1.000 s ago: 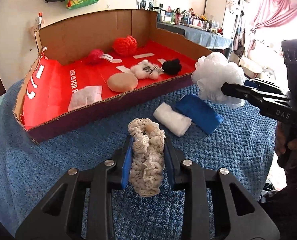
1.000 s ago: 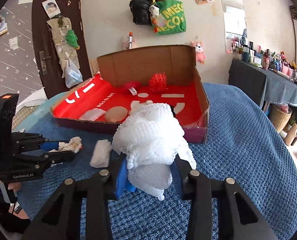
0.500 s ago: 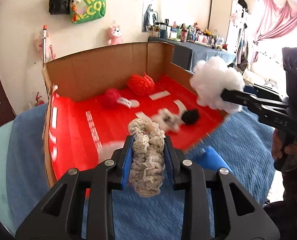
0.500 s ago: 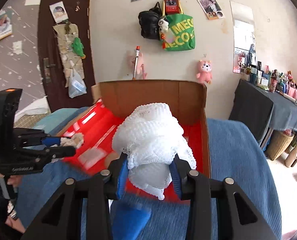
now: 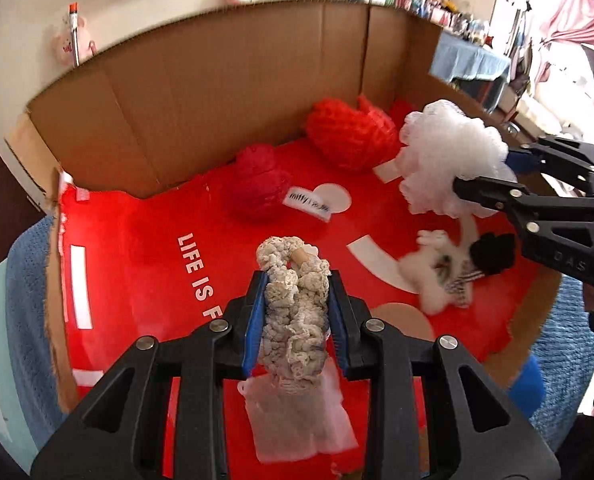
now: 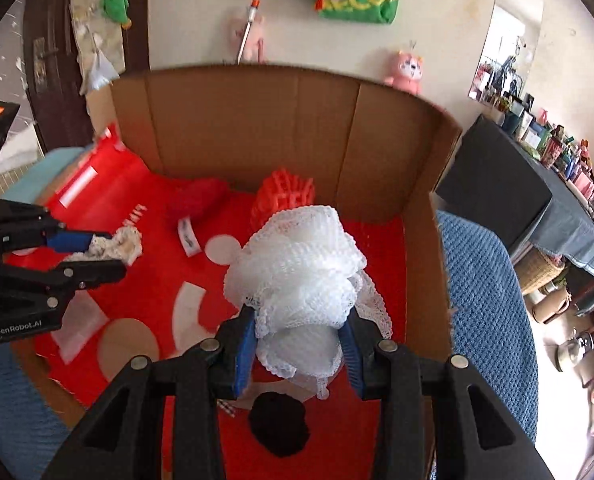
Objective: Organize soft objects
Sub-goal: 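Carry the scrunchie in the left tool while the right tool carries the pouf into the box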
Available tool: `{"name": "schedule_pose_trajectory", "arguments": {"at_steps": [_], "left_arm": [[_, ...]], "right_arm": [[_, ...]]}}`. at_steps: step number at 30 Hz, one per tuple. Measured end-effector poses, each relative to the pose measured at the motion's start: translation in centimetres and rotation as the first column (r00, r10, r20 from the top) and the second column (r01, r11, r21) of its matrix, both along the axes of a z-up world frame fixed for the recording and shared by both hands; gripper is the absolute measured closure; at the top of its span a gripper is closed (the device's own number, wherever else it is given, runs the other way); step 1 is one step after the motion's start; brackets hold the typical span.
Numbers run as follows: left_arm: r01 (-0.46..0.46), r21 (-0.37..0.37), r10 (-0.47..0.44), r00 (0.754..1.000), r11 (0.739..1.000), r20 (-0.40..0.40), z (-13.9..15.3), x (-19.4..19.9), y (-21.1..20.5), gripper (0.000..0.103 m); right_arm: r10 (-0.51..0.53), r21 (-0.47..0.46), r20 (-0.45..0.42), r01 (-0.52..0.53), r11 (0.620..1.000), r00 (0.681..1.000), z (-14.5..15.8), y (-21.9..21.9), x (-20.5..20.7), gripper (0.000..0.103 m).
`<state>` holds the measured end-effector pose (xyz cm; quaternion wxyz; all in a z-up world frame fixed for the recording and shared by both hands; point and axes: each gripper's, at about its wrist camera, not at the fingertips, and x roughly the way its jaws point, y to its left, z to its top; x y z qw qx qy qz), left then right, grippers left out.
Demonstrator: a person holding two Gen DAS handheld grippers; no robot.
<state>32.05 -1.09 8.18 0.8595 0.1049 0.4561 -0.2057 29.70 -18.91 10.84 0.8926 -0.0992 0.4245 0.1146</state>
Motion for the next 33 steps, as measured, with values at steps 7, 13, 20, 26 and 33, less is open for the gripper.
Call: {"name": "schedule_pose_trajectory", "arguments": {"at_steps": [7, 13, 20, 26, 33], "left_arm": [[-0.035, 0.008, 0.035, 0.999, 0.999, -0.019, -0.3, 0.6, 0.0, 0.075], [-0.041, 0.023, 0.042, 0.999, 0.999, -0.030, -0.9, 0.6, -0.4, 0.074], [-0.053, 0.022, 0.054, 0.998, 0.998, -0.038, -1.4, 1.0, -0.3, 0.074], [-0.051, 0.037, 0.053, 0.998, 0.998, -0.042, -1.7, 1.1, 0.0, 0.074], [-0.046, 0.035, 0.048, 0.997, 0.998, -0.057, -1.8, 1.5, 0.1, 0.072]], "right_arm": [[-0.010, -0.029, -0.025, 0.010, 1.000, 1.000, -1.4, -0.1, 1.0, 0.060], [-0.005, -0.037, -0.036, 0.004, 0.999, 0.999, -1.4, 0.0, 1.1, 0.056], [0.004, -0.053, -0.038, -0.006, 0.999, 0.999, -1.6, 0.3, 1.1, 0.052], [0.006, -0.048, -0.039, -0.008, 0.999, 0.999, -1.5, 0.3, 1.1, 0.051], [0.012, -0.047, -0.039, -0.013, 0.999, 0.999, -1.5, 0.3, 1.1, 0.049]]}}
